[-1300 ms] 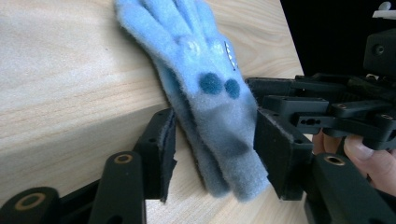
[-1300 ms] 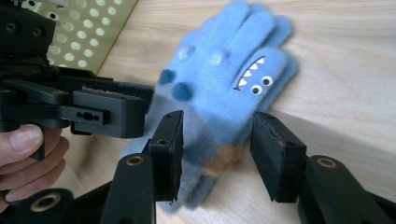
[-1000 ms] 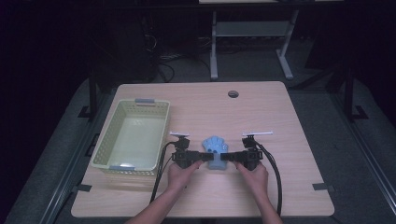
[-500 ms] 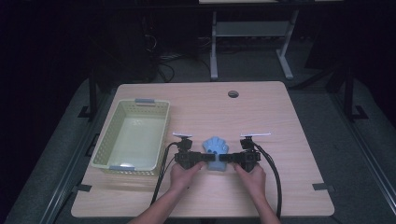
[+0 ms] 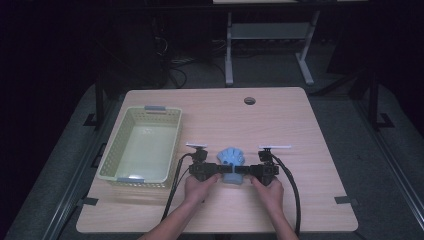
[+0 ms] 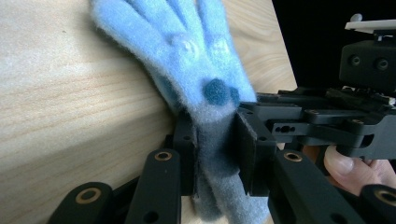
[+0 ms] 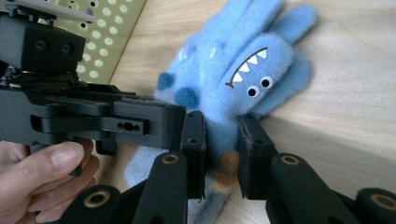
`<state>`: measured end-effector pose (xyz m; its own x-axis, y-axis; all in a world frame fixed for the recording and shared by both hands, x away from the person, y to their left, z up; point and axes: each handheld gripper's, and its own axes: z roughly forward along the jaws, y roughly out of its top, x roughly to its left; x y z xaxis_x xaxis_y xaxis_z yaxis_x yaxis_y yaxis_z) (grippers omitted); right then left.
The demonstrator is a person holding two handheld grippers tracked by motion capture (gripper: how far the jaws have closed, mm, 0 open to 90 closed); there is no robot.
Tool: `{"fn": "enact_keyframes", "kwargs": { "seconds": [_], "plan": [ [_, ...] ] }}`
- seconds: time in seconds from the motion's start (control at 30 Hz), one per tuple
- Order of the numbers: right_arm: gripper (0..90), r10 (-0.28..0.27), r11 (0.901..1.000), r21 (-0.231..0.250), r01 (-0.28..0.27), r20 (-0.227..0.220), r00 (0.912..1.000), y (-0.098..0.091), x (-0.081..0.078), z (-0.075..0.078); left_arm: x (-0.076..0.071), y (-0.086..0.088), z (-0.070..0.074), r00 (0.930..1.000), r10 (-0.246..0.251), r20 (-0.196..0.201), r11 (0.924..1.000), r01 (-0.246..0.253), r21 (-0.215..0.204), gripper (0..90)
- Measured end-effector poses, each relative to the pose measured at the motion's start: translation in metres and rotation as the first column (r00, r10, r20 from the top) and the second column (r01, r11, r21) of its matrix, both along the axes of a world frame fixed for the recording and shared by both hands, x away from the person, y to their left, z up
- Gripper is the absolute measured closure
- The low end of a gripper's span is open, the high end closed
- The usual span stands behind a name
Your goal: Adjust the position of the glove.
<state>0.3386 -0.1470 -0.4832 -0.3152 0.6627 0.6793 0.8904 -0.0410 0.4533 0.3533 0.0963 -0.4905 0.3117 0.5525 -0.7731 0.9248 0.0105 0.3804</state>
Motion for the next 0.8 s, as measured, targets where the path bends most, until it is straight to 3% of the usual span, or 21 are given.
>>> {"fn": "enact_keyframes", "kwargs": {
  "seconds": [0.43, 0.8],
  "plan": [
    [77.6, -0.008, 0.9994, 0.035, 0.007, 0.036, 0.9993, -0.001, -0.004, 0.01, -0.002, 0.003, 0.009, 0.9993, -0.02, 0.031, 0.9983, 0.022, -0.055, 77.6],
    [78.0, -0.008, 0.9983, 0.058, 0.002, 0.088, 0.9961, -0.001, -0.008, 0.032, -0.003, 0.007, 0.031, 0.9959, -0.031, 0.085, 0.996, 0.038, -0.082, 78.3]
  ]
}}
